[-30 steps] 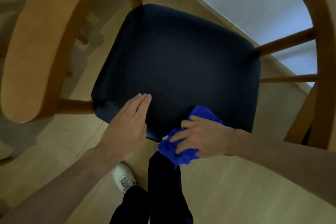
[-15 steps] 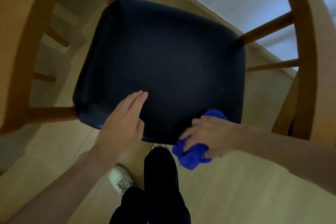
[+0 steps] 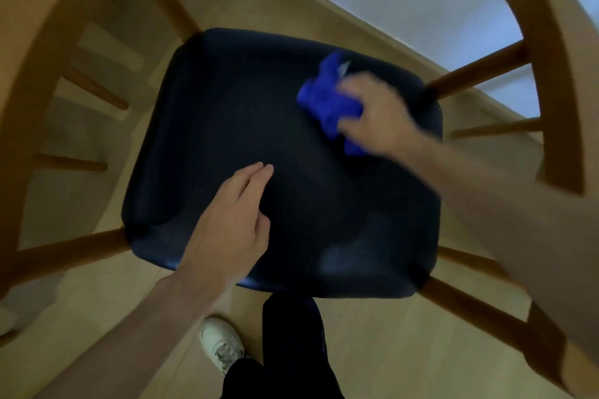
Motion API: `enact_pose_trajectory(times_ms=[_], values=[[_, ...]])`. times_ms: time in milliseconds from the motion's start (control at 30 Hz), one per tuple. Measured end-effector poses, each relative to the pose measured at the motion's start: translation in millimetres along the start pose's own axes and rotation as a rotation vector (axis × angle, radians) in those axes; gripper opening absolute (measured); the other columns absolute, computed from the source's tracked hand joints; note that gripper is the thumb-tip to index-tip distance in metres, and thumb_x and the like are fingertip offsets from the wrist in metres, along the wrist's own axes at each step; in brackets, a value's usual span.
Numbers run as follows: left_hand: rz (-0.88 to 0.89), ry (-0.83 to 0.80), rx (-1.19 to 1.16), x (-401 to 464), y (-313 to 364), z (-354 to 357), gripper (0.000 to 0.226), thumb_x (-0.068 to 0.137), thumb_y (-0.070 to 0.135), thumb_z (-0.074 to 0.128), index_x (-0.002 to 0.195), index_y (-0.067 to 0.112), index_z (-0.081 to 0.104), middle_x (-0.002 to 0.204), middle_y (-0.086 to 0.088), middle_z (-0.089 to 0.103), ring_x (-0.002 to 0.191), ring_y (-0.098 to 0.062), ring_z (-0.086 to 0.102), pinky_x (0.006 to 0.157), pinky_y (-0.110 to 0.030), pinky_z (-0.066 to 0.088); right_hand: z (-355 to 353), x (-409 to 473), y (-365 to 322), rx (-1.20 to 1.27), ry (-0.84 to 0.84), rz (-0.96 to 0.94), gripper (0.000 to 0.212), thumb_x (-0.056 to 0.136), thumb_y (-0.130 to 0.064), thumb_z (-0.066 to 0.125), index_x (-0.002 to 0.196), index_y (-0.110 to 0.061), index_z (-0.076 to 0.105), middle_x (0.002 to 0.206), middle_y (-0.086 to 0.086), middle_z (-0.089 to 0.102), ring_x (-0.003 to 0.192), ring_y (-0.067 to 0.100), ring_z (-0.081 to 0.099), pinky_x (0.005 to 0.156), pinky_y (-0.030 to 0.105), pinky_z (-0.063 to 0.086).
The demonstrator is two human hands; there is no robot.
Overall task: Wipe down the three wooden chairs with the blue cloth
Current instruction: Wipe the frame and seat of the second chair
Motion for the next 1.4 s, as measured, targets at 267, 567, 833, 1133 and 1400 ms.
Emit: enact_pose_trajectory(times_ms=[267,567,833,1133,1400], values=[[0.021,0.013,0.021,5,13,-6,0.059,0.086,0.002,0.055,0.142,0.008,0.040,0.144,0.000,0.037,0.119,-0.014,0.051,0.096,-0.022,0.043,52,-158,-61,0.172,-0.658,-0.395,0.055,0.076,-0.020,0.071,0.129,-0.031,0.061,0.134,-0.007,0.052,0.111,-0.002,0.046,0.105,0.029,0.035],[-0.061,-0.012,0.037,-18,-4,15,0.058,0.086,0.000,0.055,0.141,0.008,0.040,0.144,0.000,0.037,0.102,-0.020,0.058,0.085,-0.023,0.046,-30,27,30,0.066,0.136,0.306,0.044,0.082,-0.026,0.061,0.125,-0.022,0.058,0.116,-0.004,0.056,0.107,0.017,0.056,0.091,0.022,0.045],[0.035,0.015,0.033,-8,12,1,0.058,0.086,0.000,0.051,0.142,0.007,0.039,0.144,-0.002,0.037,0.126,-0.015,0.044,0.101,-0.023,0.039,90,-218,-94,0.220,-0.197,0.125,0.054,0.070,-0.043,0.045,0.123,-0.044,0.057,0.133,-0.018,0.050,0.098,0.017,0.052,0.082,0.043,0.049],[0.096,-0.033,-0.001,-42,25,27,0.058,0.087,-0.001,0.051,0.142,0.008,0.038,0.139,0.000,0.042,0.119,-0.013,0.047,0.095,-0.018,0.038,7,-158,17,0.147,0.305,0.604,0.055,0.081,-0.023,0.067,0.135,-0.027,0.053,0.141,-0.001,0.046,0.120,0.025,0.050,0.104,0.041,0.041],[0.047,-0.067,-0.042,-66,15,27,0.056,0.088,-0.002,0.047,0.142,0.011,0.038,0.141,0.003,0.039,0.122,-0.010,0.044,0.095,-0.017,0.035,133,-282,-130,0.513,0.199,0.653,0.058,0.084,-0.021,0.068,0.135,-0.040,0.047,0.141,-0.024,0.032,0.122,-0.005,0.038,0.105,0.021,0.039]])
Point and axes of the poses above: each hand's wrist, its own x-axis towards the middle knuckle, its own z-axis out of the palm, y = z × x, the point moved 6 cm from there along x, towards the middle knuckle
